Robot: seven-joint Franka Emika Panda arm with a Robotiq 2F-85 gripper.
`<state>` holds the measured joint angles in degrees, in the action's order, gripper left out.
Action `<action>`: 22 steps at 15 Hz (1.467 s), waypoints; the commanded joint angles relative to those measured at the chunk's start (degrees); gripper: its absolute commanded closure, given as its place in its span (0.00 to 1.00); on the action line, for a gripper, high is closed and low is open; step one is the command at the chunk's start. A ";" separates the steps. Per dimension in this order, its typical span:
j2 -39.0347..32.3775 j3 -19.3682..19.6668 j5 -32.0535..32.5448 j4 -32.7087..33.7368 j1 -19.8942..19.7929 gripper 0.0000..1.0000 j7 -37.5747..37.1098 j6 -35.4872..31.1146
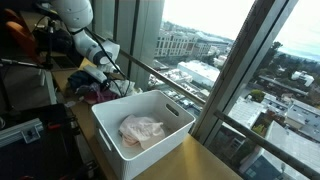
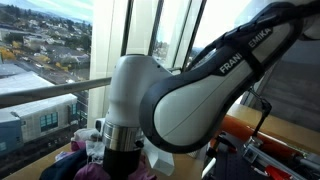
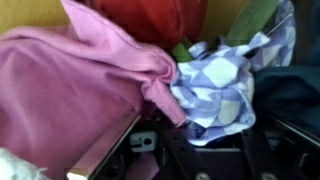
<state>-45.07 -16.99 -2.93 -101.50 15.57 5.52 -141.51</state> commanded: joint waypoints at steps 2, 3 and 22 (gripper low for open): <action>4.47 1.95 -1.18 -6.29 -4.31 0.99 -0.04 0.06; 6.72 2.09 -1.71 -8.50 -5.99 0.99 0.04 0.17; 48.20 6.46 -16.97 -20.26 -15.68 0.95 12.46 13.48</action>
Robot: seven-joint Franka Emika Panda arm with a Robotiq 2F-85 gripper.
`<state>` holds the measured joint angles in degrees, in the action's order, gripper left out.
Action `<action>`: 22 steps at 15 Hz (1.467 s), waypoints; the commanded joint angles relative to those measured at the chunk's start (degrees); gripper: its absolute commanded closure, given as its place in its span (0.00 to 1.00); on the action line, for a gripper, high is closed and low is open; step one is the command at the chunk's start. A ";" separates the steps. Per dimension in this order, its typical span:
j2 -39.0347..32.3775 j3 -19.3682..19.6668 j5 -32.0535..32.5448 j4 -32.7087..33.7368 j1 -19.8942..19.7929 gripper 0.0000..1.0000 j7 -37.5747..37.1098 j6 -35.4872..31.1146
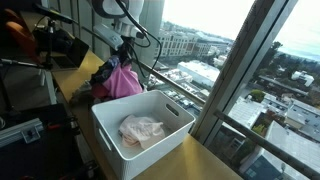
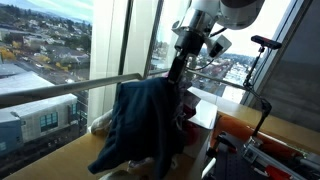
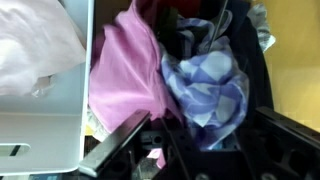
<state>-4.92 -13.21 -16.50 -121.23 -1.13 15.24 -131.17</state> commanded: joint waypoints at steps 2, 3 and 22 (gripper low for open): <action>11.81 4.94 -5.46 1.14 1.33 0.95 3.30 5.20; 13.42 6.37 -6.14 2.15 1.35 0.95 3.53 6.14; 12.96 21.02 -5.37 15.87 -0.84 0.95 3.80 11.96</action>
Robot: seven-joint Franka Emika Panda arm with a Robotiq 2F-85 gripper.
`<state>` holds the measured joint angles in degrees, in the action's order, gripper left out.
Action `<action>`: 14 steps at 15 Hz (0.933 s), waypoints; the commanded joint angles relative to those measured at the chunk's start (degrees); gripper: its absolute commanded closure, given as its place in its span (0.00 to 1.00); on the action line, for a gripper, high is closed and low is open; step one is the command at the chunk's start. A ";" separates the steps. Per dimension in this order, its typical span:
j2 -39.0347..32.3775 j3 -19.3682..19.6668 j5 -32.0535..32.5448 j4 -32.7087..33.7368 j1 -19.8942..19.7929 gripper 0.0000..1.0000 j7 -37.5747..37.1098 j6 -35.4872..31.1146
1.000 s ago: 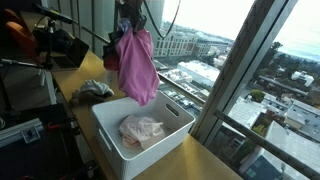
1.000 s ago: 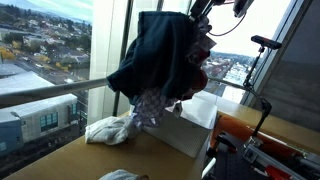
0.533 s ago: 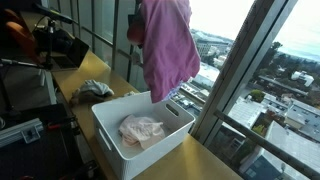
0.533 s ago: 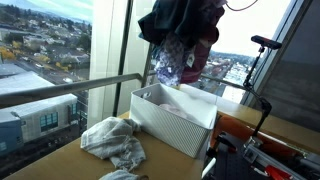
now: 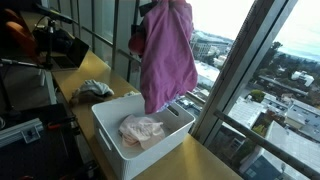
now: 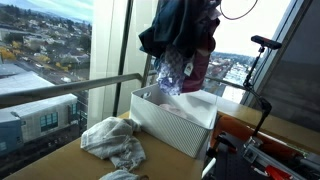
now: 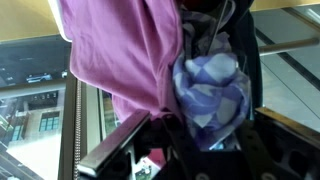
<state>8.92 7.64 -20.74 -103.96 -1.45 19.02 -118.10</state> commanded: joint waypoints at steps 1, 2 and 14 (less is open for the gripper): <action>-1.49 0.17 -0.98 -2.12 -0.76 0.95 -0.11 -1.30; -2.17 0.36 -1.16 -2.93 -1.12 0.95 -0.06 -1.35; -11.32 -0.27 -0.44 -18.53 -5.22 0.95 -1.69 -11.85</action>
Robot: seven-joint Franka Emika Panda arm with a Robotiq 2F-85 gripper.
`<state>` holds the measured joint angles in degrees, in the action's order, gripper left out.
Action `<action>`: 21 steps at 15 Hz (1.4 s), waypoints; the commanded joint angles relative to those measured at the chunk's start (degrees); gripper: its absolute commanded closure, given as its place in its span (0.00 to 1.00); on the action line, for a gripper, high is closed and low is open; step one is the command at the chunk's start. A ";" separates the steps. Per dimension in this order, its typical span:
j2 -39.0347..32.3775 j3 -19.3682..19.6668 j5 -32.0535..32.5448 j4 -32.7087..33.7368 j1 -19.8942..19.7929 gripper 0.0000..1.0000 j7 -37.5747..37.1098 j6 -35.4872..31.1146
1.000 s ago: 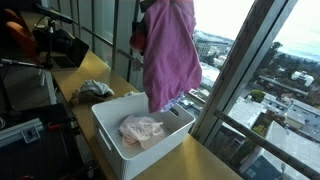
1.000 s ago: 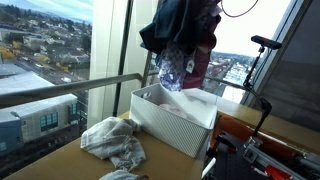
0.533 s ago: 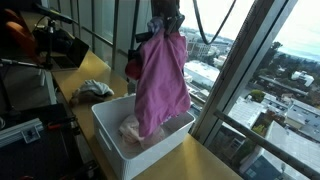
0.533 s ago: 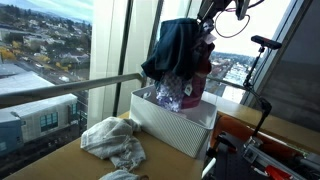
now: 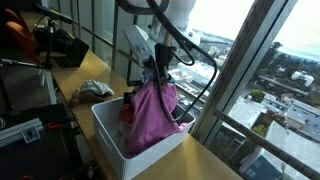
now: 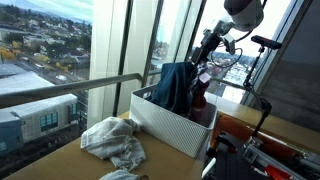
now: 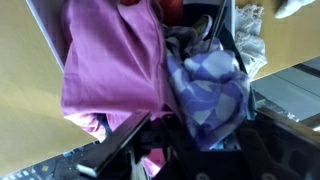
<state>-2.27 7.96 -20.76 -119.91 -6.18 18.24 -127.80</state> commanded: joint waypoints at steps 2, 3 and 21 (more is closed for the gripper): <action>-0.76 -0.96 -0.28 -4.20 -0.38 0.95 -1.43 -3.12; -0.95 -1.16 -0.25 -5.03 -0.30 0.95 -1.63 -3.74; 12.52 -9.23 6.75 -1.37 8.00 0.00 -7.64 -4.68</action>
<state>8.79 1.30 -17.06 -120.59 -0.68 13.19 -130.56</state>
